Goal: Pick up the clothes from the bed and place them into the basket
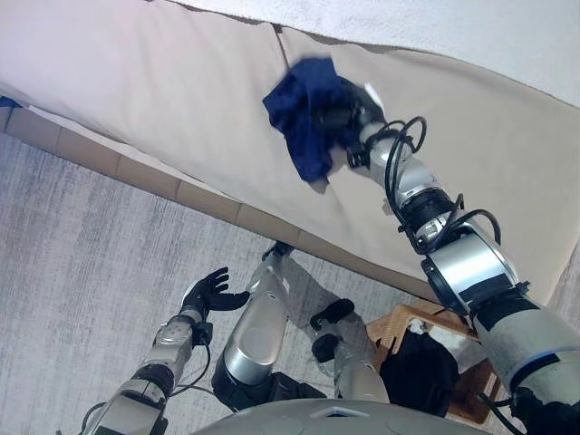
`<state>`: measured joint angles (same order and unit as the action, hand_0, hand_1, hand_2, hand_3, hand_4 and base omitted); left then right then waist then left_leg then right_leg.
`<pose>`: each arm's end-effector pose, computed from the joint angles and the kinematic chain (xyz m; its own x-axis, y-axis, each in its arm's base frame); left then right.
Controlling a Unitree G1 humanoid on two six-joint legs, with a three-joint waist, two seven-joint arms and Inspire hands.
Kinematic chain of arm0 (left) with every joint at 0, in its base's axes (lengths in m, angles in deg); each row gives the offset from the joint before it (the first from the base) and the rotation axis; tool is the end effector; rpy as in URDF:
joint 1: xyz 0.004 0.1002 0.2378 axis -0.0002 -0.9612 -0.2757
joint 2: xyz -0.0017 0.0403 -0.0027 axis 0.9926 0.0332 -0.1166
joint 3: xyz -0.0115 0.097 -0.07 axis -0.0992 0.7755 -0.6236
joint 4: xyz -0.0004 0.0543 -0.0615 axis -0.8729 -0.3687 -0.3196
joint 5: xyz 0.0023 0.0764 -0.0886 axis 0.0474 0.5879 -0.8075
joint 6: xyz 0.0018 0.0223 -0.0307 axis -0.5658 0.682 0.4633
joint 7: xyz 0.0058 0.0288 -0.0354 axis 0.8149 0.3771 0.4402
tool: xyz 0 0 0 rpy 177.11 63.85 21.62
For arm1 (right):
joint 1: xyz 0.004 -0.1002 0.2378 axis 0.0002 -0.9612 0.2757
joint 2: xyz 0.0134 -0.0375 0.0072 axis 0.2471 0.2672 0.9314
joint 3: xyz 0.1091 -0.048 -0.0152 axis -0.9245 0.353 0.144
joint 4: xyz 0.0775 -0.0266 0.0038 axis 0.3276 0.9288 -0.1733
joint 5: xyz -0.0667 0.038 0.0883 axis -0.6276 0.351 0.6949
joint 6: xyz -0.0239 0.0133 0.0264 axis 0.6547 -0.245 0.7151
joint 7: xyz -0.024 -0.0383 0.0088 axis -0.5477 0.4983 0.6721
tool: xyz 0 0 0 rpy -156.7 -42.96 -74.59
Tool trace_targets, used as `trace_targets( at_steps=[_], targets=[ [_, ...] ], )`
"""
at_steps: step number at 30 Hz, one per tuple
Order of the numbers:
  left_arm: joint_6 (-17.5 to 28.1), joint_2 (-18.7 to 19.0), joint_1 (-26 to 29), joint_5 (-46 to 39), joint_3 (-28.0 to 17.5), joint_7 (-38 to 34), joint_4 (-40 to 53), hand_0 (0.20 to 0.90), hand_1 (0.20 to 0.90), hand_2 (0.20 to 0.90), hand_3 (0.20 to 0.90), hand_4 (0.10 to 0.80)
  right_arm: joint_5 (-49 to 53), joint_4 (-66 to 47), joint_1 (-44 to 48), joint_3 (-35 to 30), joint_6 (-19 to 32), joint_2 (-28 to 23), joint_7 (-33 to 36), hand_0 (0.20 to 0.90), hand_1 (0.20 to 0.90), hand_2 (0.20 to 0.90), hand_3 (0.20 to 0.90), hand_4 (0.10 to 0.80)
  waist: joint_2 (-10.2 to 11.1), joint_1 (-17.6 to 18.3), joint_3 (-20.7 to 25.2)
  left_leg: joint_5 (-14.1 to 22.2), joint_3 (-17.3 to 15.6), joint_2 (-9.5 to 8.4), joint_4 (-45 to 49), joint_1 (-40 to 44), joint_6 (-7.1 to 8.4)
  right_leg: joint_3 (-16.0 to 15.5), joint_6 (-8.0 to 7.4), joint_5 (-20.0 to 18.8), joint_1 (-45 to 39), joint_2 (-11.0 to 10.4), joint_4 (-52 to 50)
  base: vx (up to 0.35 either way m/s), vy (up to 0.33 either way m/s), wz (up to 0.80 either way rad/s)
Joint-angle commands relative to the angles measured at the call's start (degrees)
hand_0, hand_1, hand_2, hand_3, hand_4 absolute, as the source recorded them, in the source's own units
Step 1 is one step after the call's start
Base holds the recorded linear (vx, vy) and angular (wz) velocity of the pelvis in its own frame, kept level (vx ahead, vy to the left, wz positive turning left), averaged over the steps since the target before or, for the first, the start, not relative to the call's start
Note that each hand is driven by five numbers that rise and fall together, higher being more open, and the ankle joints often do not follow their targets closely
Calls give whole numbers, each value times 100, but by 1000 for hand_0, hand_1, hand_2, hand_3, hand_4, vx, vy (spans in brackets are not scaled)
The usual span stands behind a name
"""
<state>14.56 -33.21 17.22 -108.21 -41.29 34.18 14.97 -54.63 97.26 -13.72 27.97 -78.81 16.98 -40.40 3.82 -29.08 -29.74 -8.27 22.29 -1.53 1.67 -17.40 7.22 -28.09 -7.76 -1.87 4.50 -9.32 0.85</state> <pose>0.1873 0.2255 -0.0995 0.7681 0.0543 -0.6381 -0.0164 0.9977 0.0651 0.3908 -0.1116 0.2007 0.9645 0.0935 0.2470 -0.0852 0.9954 -0.0442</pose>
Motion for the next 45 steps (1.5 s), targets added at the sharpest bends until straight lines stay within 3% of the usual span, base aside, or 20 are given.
trace_targets(
  at_steps=[1, 5, 9, 11, 16, 22, 25, 31, 40, 45],
  targets=[
    [209, 127, -540, -171, 74, -103, -16, 900, 900, 900, 900, 800, 1029, -1731, 53, -539, 924, 98, 145, 300, 300, 300, 200, 100, 88, 424, 316, 255, -749, 116, -329, 508, -524, 544, 98, 196, 0, -103, -861, 21, 37, -30],
    [229, 173, -611, -153, 57, -66, -85, 900, 900, 900, 900, 800, 1775, -2271, -129, -749, 897, 104, 165, 300, 300, 300, 200, 100, 136, 584, 528, 276, -884, 172, -429, 660, -523, 665, 81, 169, -89, -48, -726, 33, -5, -31],
    [181, 233, -767, -59, 76, -106, -135, 900, 900, 900, 900, 800, 3401, -3016, -566, -1111, 979, 33, 70, 300, 300, 300, 200, 100, 231, 902, 974, 302, -1110, 249, -565, 882, -541, 837, 46, 33, -215, 23, -459, 56, -52, -33],
    [174, 241, -837, 32, 69, -139, -205, 900, 900, 900, 900, 800, 3696, -3343, -768, -1219, 1158, 39, 87, 300, 300, 300, 200, 100, 277, 1045, 1162, 350, -1224, 273, -597, 983, -558, 931, 29, -21, -266, 60, -340, 43, -83, -38],
    [-41, 228, -876, 286, -31, -252, -386, 900, 900, 900, 900, 800, 2465, -4420, -1173, -1261, 1528, -148, 602, 300, 300, 300, 200, 100, 327, 1488, 1557, 498, -1604, 333, -652, 1285, -612, 1266, 20, -137, -348, 147, -128, 27, -66, -43],
    [-285, 179, -853, 563, -216, -302, -631, 900, 900, 900, 900, 800, 194, -4861, -1646, -1267, 1371, -868, 1082, 300, 300, 300, 200, 100, 254, 2057, 1897, 676, -2072, 394, -663, 1691, -646, 1731, 82, -193, -396, 233, -55, 25, -61, -57],
    [-374, 132, -813, 743, -244, -291, -667, 900, 900, 900, 900, 800, -894, -4670, -1853, -1279, 937, -1687, 1312, 300, 300, 300, 200, 100, 187, 2349, 2060, 737, -2311, 414, -660, 1895, -640, 1995, 138, -148, -471, 297, -67, 42, -72, -46],
    [-443, 34, -726, 898, -228, -130, -486, 900, 900, 900, 900, 800, -1980, -4210, -2227, -1411, 269, -2600, 1470, 300, 300, 300, 200, 100, 58, 2731, 2213, 773, -2605, 493, -666, 2101, -594, 2279, 232, -54, -609, 387, -21, 35, -108, -46],
    [-572, -50, -753, 1179, -57, 86, -350, 900, 900, 900, 900, 800, -3082, -3454, -2850, -1303, -676, -2975, 630, 300, 300, 300, 200, 100, -84, 3009, 2163, 769, -2823, 659, -478, 2156, -468, 2461, 353, -10, -641, 512, 31, 33, -178, -22],
    [-517, -10, -623, 1103, 88, 83, -343, 900, 900, 900, 900, 800, -3327, -2846, -2641, -972, -757, -3104, 347, 300, 300, 300, 200, 100, -226, 3051, 1838, 787, -2747, 751, 26, 1792, -357, 2425, 474, 84, -371, 547, -256, -86, -171, -14]
  ],
)
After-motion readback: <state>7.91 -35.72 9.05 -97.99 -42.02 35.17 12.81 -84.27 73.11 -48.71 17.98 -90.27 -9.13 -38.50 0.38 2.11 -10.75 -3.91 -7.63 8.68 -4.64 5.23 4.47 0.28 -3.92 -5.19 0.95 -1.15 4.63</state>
